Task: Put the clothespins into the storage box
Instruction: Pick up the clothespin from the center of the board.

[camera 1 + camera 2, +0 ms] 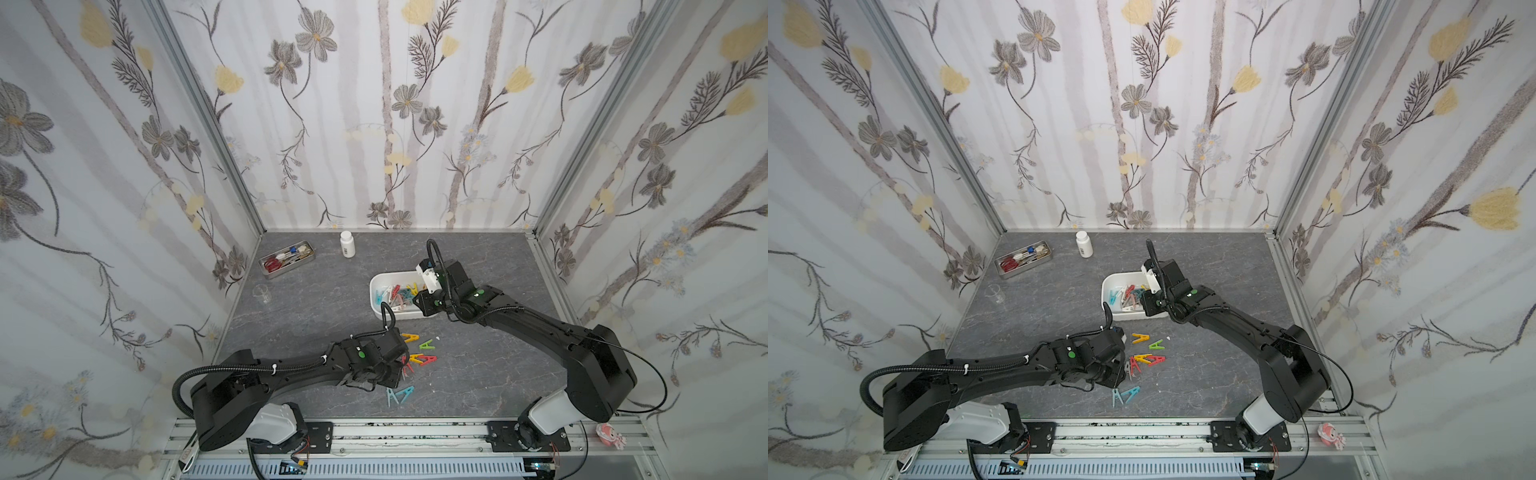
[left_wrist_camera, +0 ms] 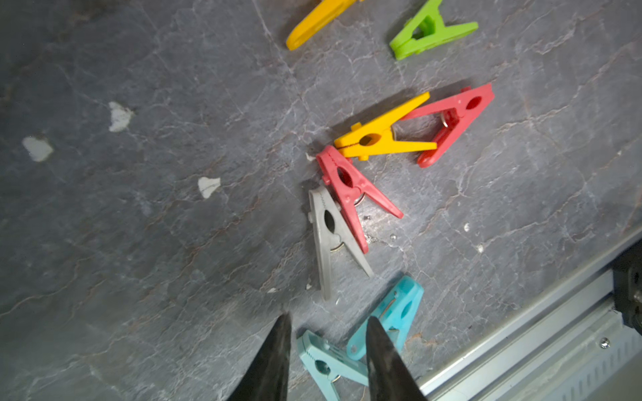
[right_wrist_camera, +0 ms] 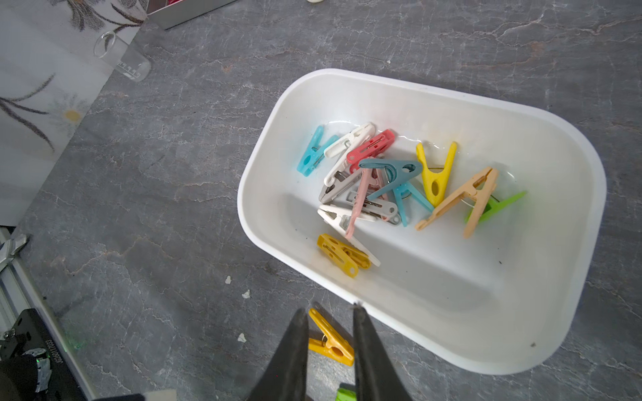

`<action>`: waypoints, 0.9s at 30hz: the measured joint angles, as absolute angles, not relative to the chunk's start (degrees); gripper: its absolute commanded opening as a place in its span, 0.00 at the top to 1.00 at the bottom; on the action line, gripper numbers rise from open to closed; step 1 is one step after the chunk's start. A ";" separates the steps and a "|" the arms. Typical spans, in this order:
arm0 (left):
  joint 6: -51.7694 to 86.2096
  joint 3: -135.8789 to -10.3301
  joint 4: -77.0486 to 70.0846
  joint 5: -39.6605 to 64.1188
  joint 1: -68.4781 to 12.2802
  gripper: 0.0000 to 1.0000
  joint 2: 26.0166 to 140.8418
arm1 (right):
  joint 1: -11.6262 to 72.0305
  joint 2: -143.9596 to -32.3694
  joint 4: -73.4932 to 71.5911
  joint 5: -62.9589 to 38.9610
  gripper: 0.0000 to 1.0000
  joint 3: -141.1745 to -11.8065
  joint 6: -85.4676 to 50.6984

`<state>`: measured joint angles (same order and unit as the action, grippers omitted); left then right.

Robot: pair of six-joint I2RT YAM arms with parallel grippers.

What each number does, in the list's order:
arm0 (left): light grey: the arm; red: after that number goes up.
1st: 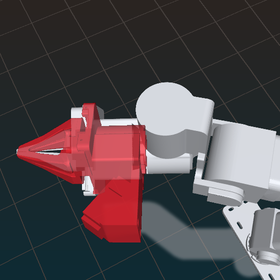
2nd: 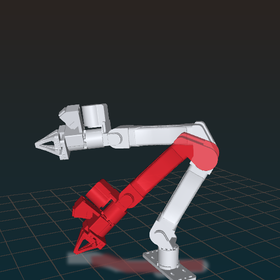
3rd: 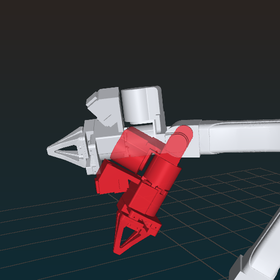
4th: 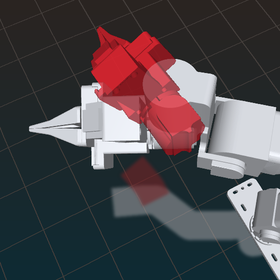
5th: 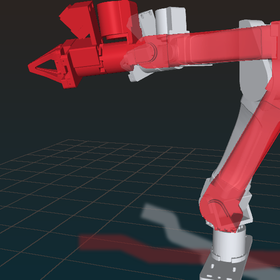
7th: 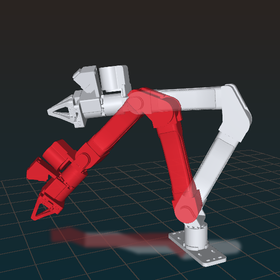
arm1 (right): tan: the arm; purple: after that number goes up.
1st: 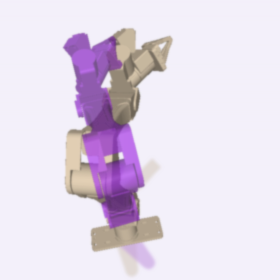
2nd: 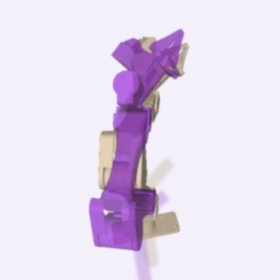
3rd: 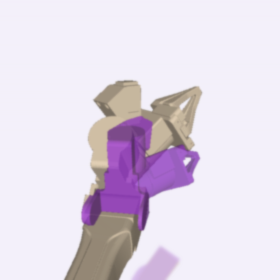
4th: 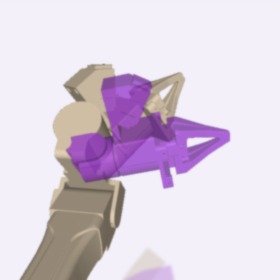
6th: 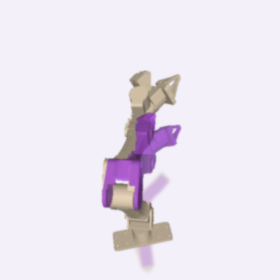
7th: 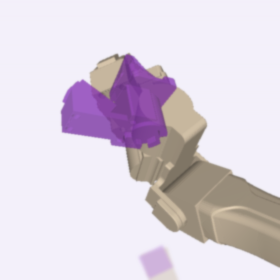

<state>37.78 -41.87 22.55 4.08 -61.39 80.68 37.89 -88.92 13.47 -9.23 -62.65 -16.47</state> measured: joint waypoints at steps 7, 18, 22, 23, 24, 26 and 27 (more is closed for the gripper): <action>39.24 -44.56 23.42 1.37 -63.48 0.66 85.73 | 37.89 -88.92 12.67 -9.30 0.76 -62.17 -16.45; 39.86 -47.13 25.69 -1.50 -63.96 0.71 90.06 | 37.71 -87.33 11.62 -9.28 0.76 -59.22 -16.43; 40.42 -47.48 25.93 -1.63 -64.75 0.74 90.96 | 37.30 -86.65 11.16 -9.28 0.76 -58.46 -16.40; 40.53 -47.53 25.93 -1.83 -64.93 0.75 91.09 | 37.17 -86.52 11.00 -9.28 0.76 -58.26 -16.40; 40.71 -47.62 25.98 -2.11 -65.14 0.77 91.22 | 37.10 -86.35 10.90 -9.28 0.76 -58.06 -16.40; 40.93 -47.86 26.00 -2.33 -65.56 0.79 91.50 | 37.04 -86.02 10.83 -9.28 0.76 -57.78 -16.40; 41.04 -48.01 25.98 -2.28 -65.71 0.81 91.68 | 36.99 -85.84 10.68 -9.28 0.76 -57.58 -16.40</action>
<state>41.04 -48.01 25.98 -2.28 -65.71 91.68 36.99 -85.84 10.68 -9.28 -57.58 -16.40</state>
